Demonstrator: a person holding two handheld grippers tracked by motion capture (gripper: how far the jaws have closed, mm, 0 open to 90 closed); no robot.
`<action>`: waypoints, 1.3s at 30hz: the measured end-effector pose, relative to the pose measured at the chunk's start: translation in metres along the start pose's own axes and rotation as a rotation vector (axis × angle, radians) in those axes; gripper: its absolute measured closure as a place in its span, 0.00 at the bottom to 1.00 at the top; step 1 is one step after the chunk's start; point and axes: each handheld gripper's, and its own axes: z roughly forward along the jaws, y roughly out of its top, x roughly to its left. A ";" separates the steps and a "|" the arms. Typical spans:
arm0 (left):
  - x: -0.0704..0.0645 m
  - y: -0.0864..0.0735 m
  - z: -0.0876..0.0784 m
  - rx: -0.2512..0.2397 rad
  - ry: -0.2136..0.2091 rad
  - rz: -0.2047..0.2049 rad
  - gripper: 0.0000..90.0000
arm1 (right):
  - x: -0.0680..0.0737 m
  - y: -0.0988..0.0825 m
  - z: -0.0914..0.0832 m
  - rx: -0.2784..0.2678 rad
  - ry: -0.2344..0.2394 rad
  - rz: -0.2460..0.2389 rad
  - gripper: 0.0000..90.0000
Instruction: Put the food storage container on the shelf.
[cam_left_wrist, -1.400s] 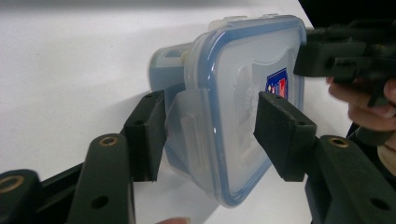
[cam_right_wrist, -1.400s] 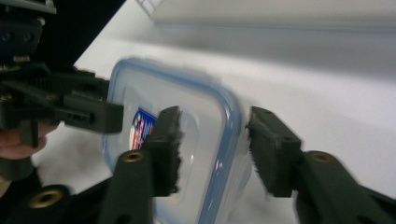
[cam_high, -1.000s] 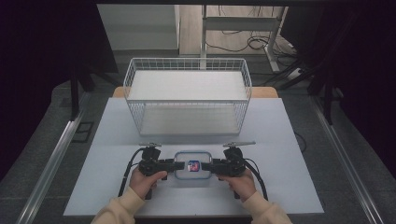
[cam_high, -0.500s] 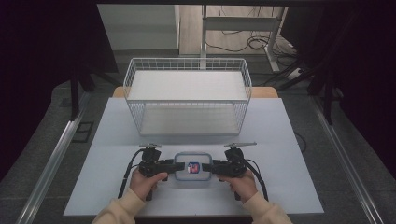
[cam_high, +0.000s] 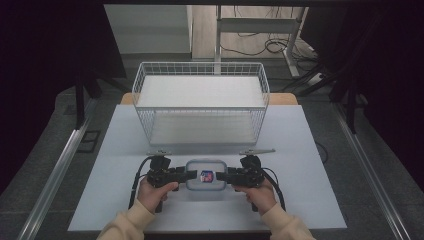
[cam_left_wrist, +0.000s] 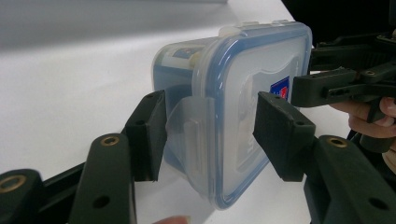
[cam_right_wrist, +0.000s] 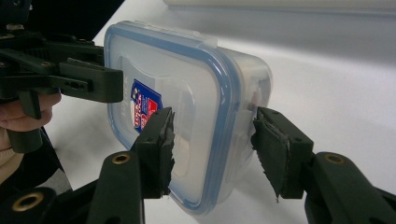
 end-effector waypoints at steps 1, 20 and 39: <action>-0.001 0.002 0.000 -0.003 0.000 0.001 0.51 | 0.000 0.002 -0.001 -0.003 -0.002 -0.007 0.54; -0.026 0.082 -0.030 -0.093 0.004 0.067 0.51 | 0.016 0.084 -0.038 -0.057 -0.027 -0.082 0.54; -0.039 0.178 -0.072 -0.163 0.004 0.105 0.50 | 0.043 0.190 -0.070 -0.100 -0.047 -0.165 0.54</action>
